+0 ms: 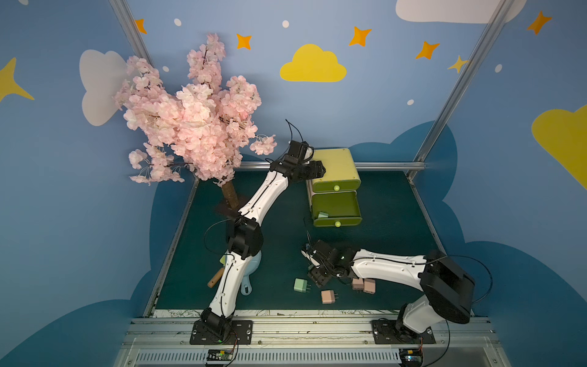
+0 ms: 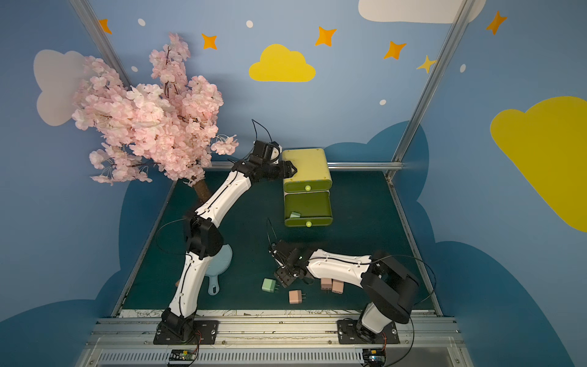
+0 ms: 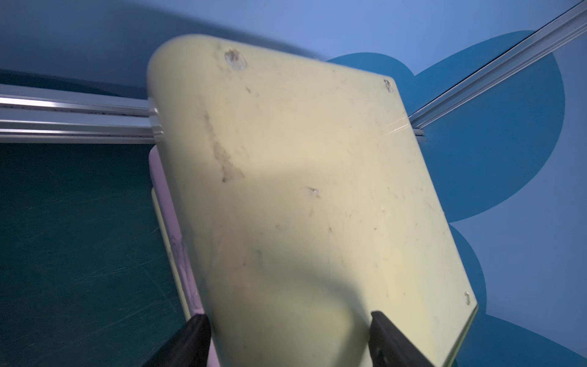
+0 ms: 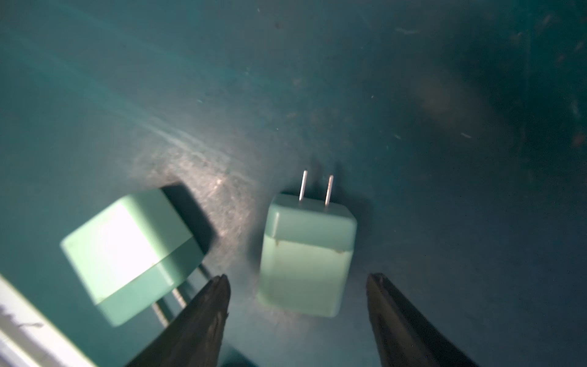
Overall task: Place the plugs into the drawer by color
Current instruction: Pick up the plug from the center of the board.
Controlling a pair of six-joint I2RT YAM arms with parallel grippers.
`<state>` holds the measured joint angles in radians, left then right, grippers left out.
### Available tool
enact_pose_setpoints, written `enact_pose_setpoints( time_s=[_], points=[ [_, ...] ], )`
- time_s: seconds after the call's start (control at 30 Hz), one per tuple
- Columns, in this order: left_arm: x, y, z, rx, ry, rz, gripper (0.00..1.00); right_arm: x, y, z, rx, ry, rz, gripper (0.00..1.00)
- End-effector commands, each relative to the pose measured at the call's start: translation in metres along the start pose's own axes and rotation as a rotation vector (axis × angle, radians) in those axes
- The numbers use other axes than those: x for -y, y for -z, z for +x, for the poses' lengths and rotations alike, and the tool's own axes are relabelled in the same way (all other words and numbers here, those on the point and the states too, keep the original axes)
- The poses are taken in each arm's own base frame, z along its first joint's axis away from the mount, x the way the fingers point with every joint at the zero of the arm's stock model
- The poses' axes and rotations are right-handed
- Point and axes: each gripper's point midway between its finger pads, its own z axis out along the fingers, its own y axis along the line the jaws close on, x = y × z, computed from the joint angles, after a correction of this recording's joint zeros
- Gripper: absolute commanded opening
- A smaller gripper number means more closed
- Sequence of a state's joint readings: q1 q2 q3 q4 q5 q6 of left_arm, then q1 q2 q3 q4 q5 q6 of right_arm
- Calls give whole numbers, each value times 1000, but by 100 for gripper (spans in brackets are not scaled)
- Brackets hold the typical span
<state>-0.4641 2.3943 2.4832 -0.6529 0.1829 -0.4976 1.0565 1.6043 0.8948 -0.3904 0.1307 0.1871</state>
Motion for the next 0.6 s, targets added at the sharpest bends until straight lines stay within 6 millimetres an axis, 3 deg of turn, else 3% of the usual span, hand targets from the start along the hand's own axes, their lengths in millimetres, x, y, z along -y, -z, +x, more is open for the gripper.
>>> enact_pose_setpoints(
  time_s=[0.0,0.2,0.33,0.4,0.57],
  points=[
    [-12,-12,23,-75,0,-47,80,3,-5,-16,34,-36,15,68],
    [-13,-13,24,-77,-3,-50,80,4,-20,-18,8,-57,26,53],
    [-11,-12,24,-76,-5,-48,80,8,-7,-19,22,-87,45,42],
    [-12,-12,24,-75,-5,-50,79,14,9,-21,45,-111,63,39],
    [-10,-12,24,-77,-7,-45,80,46,79,-32,173,-232,130,37]
  ],
)
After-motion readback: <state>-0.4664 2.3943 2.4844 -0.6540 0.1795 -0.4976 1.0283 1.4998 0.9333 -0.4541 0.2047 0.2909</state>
